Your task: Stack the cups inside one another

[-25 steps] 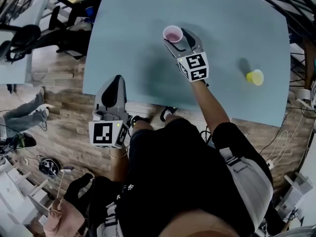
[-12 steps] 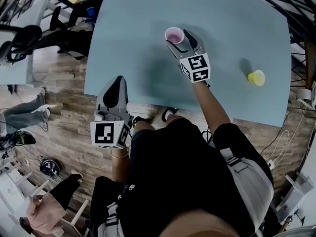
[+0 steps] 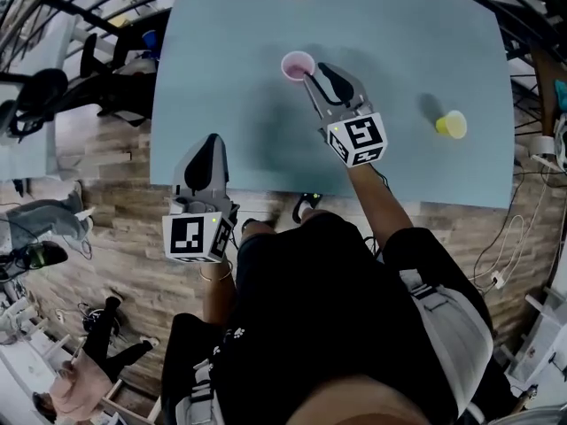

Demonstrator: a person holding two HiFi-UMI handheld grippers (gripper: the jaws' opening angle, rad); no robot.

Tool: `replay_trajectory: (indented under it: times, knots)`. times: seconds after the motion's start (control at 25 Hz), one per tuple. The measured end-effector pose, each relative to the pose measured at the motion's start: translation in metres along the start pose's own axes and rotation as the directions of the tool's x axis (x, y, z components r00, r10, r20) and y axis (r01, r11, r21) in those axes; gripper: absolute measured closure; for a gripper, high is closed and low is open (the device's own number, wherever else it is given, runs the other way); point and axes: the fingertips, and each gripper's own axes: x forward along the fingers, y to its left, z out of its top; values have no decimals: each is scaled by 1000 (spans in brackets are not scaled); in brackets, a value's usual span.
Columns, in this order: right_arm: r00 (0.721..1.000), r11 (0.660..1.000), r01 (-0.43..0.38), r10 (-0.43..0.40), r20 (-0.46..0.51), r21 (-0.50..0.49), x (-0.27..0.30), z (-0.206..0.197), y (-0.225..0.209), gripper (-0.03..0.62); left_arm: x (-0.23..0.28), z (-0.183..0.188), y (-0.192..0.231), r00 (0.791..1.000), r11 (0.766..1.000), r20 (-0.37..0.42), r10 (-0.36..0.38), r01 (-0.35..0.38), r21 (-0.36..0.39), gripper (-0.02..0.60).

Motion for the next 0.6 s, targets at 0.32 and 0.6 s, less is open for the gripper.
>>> replay_trajectory:
  times: [0.32,0.6]
  knots:
    - [993,994,106,-107,44,16,-42,15,-4,551,19,6,-19,993,993,23,-117,117,14,589]
    - [978,980,196,-198,64,37,-89,25,-4,588,34,9,-44,975,975,30,-219,218,30,589]
